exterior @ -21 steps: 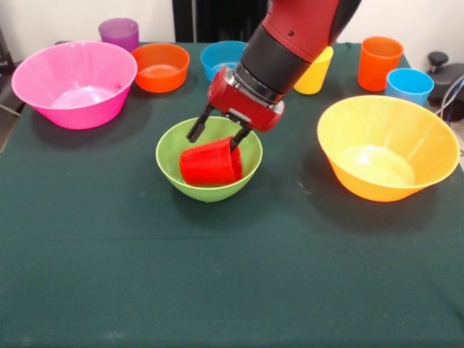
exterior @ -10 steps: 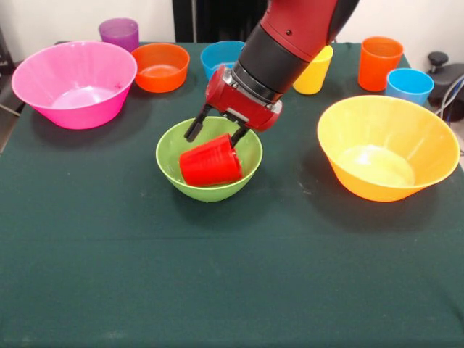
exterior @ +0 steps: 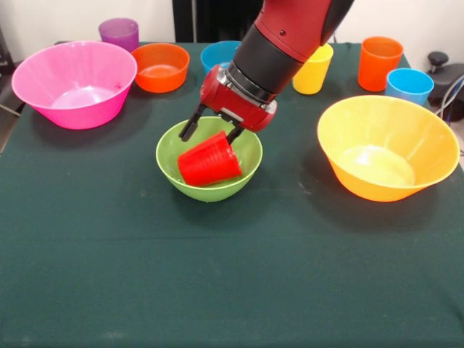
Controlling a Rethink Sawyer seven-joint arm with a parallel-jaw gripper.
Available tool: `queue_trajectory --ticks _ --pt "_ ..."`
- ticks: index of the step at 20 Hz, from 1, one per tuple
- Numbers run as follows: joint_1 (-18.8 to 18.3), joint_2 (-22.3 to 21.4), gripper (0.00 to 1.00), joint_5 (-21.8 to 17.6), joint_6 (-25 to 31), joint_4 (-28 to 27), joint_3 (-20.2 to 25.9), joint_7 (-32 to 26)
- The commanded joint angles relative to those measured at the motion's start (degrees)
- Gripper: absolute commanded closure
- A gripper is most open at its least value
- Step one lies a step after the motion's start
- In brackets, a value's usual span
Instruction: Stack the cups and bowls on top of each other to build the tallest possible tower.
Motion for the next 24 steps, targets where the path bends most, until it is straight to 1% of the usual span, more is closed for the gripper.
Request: queue_trajectory --ticks 1,12,16,24 --pt "-0.85 1.55 0.0 0.37 -1.5 -2.44 5.92 5.71" --pt "-1.03 1.74 0.0 0.16 -2.2 -2.23 6.07 5.68" --pt "-0.48 2.14 0.0 -0.01 -2.74 -2.32 5.34 6.21" --pt "-1.07 1.78 0.0 -0.29 -2.58 -2.26 6.15 5.16"
